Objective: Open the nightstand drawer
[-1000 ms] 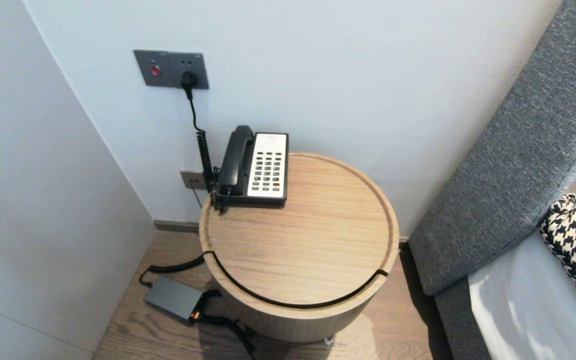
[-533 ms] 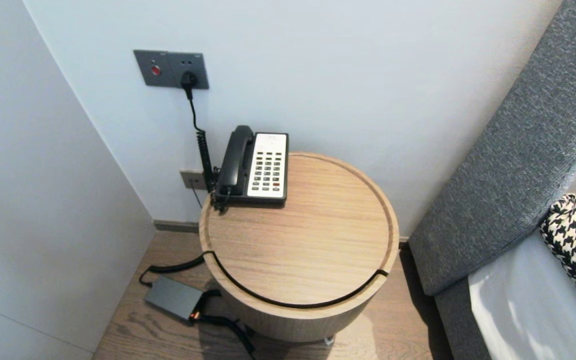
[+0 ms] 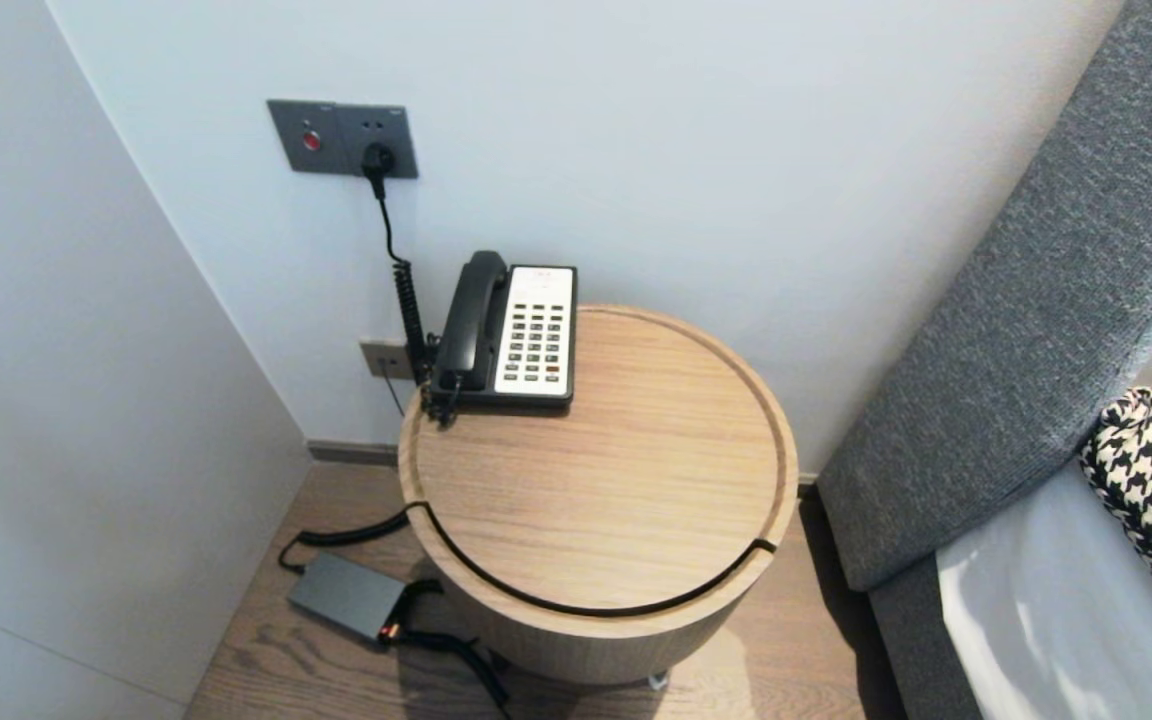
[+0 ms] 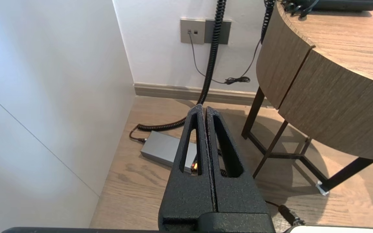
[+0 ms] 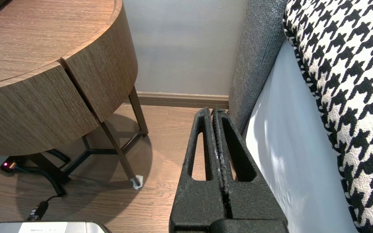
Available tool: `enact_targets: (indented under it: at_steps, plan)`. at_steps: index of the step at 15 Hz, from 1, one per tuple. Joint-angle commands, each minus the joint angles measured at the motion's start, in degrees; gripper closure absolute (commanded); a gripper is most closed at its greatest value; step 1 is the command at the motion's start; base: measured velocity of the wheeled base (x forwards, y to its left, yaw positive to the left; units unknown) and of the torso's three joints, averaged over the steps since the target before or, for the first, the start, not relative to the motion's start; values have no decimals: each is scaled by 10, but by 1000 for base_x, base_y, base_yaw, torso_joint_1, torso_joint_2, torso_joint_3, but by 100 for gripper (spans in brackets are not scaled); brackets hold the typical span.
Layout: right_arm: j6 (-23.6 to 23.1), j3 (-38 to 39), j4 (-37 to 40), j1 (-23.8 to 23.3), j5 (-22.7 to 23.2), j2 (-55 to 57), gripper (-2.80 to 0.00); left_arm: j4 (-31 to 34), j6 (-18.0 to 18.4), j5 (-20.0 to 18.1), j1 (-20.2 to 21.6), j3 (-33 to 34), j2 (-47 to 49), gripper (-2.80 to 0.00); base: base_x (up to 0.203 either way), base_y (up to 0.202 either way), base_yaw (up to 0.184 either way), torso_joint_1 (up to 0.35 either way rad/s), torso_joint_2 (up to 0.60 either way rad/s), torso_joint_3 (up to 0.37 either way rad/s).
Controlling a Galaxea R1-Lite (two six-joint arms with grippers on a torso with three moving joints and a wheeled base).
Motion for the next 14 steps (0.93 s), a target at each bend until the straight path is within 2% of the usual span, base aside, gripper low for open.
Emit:
enact_targets:
  at_steps: [1, 10, 14]
  plan:
    - [0, 14, 0, 0, 0, 1, 0, 0, 0, 0, 0, 5, 0, 0, 0, 0, 0, 0, 0, 0]
    - [-4, 3, 1, 0, -2, -1, 0, 0, 0, 0, 0, 5, 0, 0, 0, 0, 0, 0, 0, 0]
    - [-6, -131, 49, 0, 3, 29, 0, 0, 0, 1, 0, 5, 0, 0, 0, 0, 0, 0, 0, 0]
